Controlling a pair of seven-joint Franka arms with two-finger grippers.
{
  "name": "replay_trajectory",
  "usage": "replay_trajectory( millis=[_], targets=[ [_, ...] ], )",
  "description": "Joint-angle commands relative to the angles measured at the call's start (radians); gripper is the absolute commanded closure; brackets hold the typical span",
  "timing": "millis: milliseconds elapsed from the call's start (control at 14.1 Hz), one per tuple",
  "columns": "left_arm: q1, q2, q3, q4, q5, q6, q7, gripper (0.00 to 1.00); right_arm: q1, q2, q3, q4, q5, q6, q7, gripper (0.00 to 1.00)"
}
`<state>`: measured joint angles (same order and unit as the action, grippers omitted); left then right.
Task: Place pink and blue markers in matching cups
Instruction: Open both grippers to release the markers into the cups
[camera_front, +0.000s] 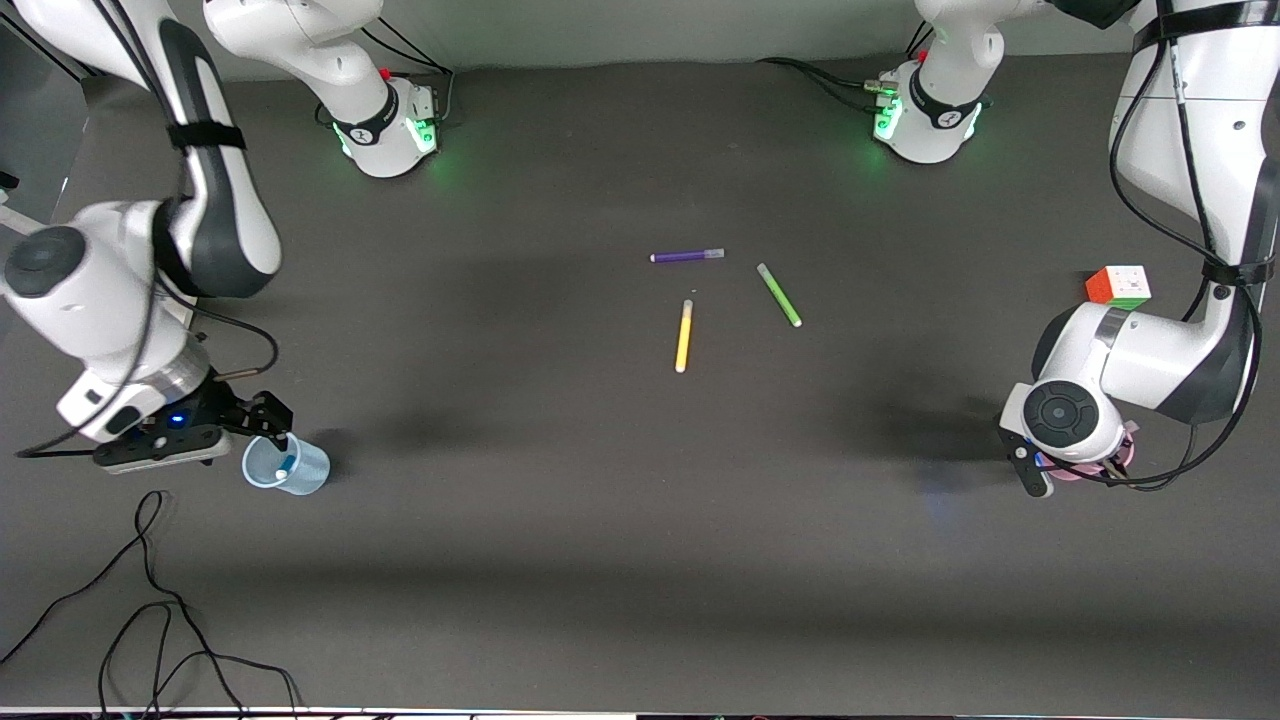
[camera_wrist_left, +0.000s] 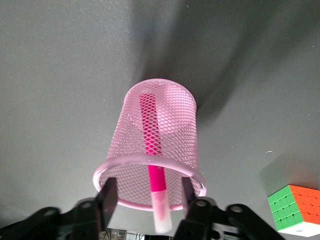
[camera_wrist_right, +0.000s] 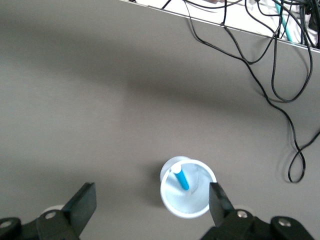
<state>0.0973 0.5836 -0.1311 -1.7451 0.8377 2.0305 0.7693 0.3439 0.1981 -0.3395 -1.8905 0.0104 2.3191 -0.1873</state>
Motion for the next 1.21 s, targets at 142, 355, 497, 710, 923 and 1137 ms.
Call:
replay_trajectory(
  millis=[142, 355, 497, 710, 923, 1137],
  targets=[
    [-0.013, -0.028, 0.004, 0.022, 0.012, -0.054, -0.007, 0.00, 0.007, 0.007, 0.005, 0.215, 0.086, -0.287, -0.003, 0.00],
    [-0.013, -0.082, -0.036, 0.137, -0.032, -0.243, -0.001, 0.00, 0.007, 0.023, 0.010, 0.382, 0.109, -0.508, 0.092, 0.00],
    [-0.013, -0.116, -0.058, 0.227, -0.122, -0.343, 0.001, 0.00, -0.006, 0.021, 0.052, 0.448, 0.108, -0.610, 0.121, 0.00],
    [-0.010, -0.169, -0.065, 0.352, -0.318, -0.444, 0.001, 0.00, -0.048, -0.031, 0.098, 0.459, 0.108, -0.742, 0.193, 0.00],
    [-0.014, -0.197, -0.067, 0.476, -0.469, -0.539, -0.005, 0.00, -0.235, -0.121, 0.317, 0.414, 0.091, -0.842, 0.267, 0.00],
    [-0.013, -0.217, -0.084, 0.538, -0.632, -0.607, -0.179, 0.00, -0.249, -0.294, 0.332, 0.187, 0.022, -0.743, 0.270, 0.00]
  ],
)
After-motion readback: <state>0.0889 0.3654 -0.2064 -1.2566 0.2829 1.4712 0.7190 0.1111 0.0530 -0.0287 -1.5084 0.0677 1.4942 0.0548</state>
